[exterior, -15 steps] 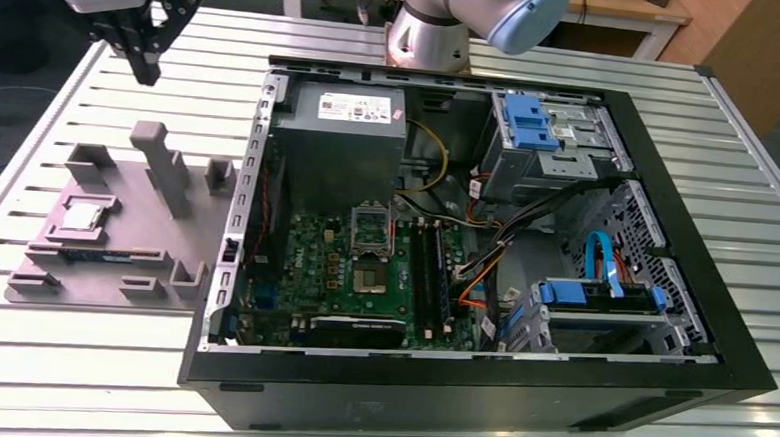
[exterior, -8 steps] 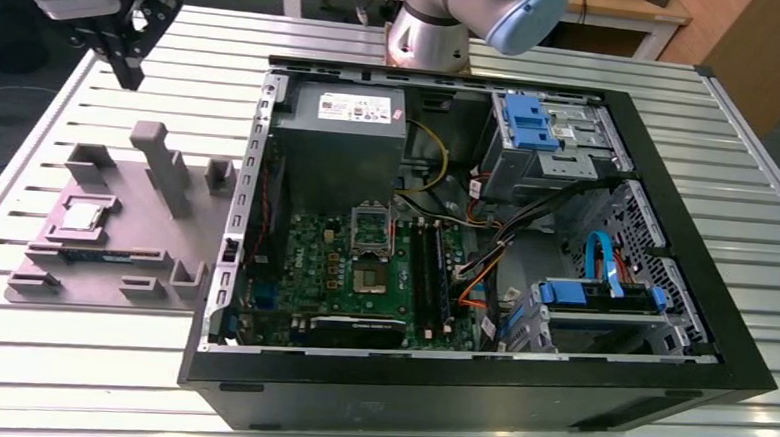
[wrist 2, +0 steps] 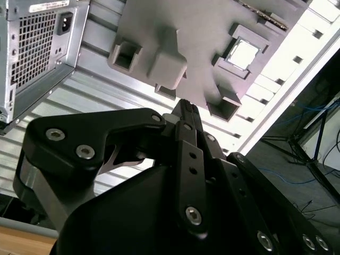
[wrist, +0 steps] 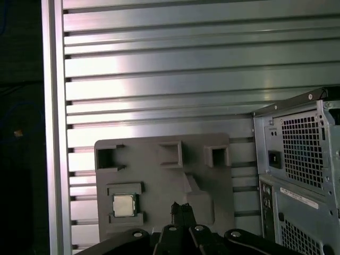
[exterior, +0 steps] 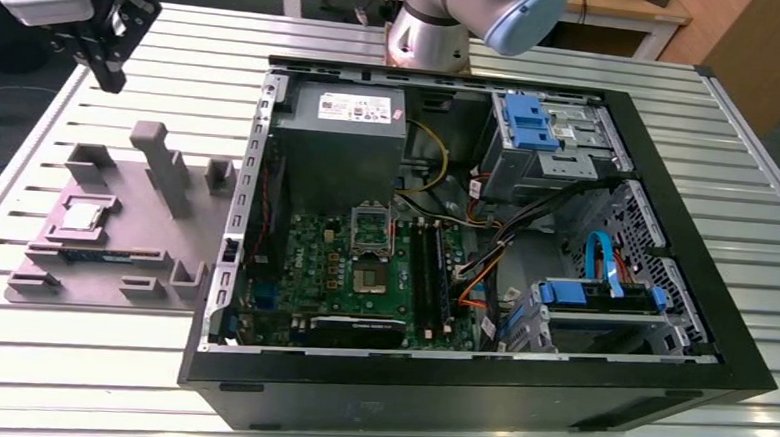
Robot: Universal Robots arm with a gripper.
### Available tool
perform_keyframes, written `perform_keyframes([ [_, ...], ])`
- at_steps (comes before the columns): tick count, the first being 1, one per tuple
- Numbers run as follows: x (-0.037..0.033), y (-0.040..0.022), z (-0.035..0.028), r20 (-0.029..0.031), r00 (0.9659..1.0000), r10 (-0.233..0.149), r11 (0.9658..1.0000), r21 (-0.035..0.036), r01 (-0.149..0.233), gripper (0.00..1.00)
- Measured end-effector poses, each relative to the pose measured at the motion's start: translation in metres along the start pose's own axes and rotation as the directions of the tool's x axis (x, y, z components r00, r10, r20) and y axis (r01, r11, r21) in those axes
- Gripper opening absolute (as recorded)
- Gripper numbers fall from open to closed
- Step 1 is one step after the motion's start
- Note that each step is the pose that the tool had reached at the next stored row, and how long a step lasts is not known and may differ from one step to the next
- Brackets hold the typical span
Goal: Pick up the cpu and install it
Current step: 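Reach for the cpu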
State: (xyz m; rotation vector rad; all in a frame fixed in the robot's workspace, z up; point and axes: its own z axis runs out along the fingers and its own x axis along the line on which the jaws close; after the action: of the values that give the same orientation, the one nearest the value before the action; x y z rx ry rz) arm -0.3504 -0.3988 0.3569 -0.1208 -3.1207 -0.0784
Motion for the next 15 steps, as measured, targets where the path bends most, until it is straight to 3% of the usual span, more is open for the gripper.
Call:
perform_keyframes([
  [6, 0.0072, -0.0032, 0.0066, -0.0001, 1.0, 0.0, 1.0, 0.0, 0.0, 0.11],
  [15, 0.0127, -0.0113, 0.0166, 0.0, 1.0, 0.0, 1.0, 0.0, 0.0, 0.11],
])
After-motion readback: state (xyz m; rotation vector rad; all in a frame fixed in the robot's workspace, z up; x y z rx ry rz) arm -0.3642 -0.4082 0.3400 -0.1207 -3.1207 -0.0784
